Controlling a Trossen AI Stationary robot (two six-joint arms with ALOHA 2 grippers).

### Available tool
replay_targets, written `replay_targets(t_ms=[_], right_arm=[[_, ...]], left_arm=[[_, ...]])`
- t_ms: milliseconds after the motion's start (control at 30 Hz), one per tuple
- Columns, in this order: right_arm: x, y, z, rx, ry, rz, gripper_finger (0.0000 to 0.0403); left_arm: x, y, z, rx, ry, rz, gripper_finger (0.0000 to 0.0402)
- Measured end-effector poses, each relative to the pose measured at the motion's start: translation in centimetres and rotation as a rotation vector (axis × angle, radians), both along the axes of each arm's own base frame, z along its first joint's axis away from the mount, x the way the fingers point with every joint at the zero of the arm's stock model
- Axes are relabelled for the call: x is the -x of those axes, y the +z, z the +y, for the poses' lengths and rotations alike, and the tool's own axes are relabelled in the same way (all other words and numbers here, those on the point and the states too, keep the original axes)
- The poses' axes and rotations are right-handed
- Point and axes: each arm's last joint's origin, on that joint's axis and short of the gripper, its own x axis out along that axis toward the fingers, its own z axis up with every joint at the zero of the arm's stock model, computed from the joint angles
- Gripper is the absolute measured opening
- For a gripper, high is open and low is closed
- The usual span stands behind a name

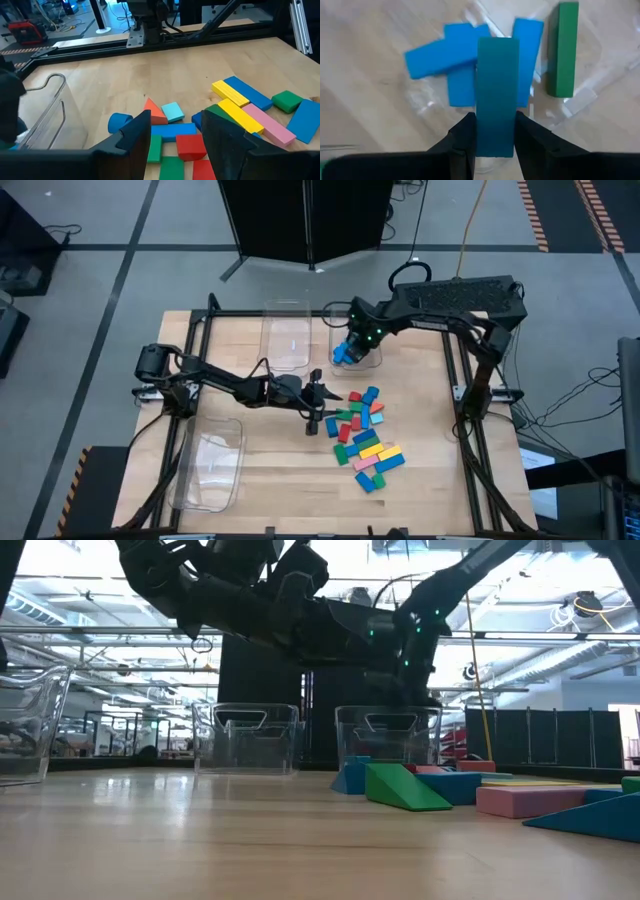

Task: Sort blocks by size
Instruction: Put the dark blue rectangular block into the top right transparent bin

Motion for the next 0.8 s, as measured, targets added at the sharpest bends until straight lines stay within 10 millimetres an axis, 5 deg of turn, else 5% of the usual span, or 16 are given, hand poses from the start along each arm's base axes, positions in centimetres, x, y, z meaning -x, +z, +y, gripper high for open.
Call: replay_targets(t_ms=[333, 800], right_arm=[[-0.1, -2.3, -0.8, -0.029, 0.019, 0.058, 0.011], [-0.1, -2.0, -0.8, -0.019, 0.037, 0.054, 0.0144]], left_arm=[[0.0, -0.1, 0.4, 0.0, 0.012, 0.008, 0.0173], [0.0, -0.1, 0.5, 0.004, 0.014, 0.015, 0.0173]])
